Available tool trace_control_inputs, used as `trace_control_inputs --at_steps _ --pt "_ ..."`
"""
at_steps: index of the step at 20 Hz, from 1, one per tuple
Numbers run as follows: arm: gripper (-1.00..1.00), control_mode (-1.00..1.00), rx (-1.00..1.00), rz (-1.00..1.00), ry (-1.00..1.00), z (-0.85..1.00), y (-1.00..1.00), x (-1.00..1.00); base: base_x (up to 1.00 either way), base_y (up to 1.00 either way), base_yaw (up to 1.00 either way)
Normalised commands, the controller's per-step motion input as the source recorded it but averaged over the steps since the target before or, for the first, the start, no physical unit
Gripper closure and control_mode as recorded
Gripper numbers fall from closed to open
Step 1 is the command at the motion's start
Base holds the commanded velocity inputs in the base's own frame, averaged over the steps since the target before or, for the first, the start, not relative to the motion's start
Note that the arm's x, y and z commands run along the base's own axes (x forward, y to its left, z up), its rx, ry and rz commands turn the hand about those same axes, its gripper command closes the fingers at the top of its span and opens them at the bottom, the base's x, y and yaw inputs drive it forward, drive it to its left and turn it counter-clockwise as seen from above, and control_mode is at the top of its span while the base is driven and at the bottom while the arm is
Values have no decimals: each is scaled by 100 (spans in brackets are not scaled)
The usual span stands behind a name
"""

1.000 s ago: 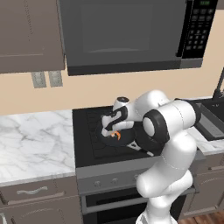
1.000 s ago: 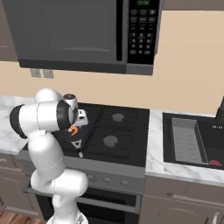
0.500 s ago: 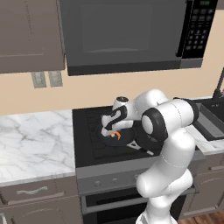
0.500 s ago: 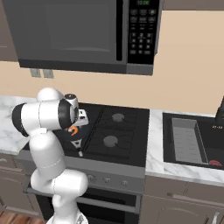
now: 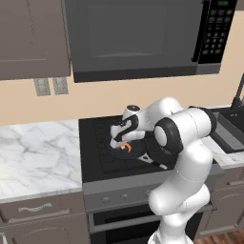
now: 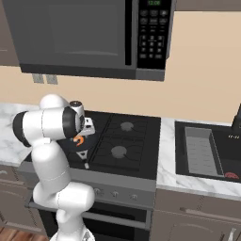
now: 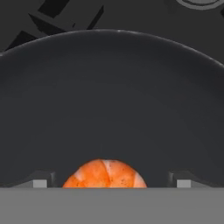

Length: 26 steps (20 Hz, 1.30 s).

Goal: Place the shrimp on the plate and place the lemon on the same plate.

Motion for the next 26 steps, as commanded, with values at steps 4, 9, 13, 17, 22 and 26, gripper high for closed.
trace_control_inputs --at_steps 4,9,13,17,22,26 --pt "-100 -100 1 -2 0 -7 0 -17 0 0 0" --pt "100 -100 0 -5 0 -12 6 -22 0 0 0" --pt "100 -100 0 -6 6 -23 18 -12 0 0 0" --pt "100 -100 0 -4 6 -24 7 -1 0 0 0" --pt "100 -100 0 0 5 -18 0 -1 0 0 0" --pt "100 -100 3 0 1 -2 0 -7 0 0 0"
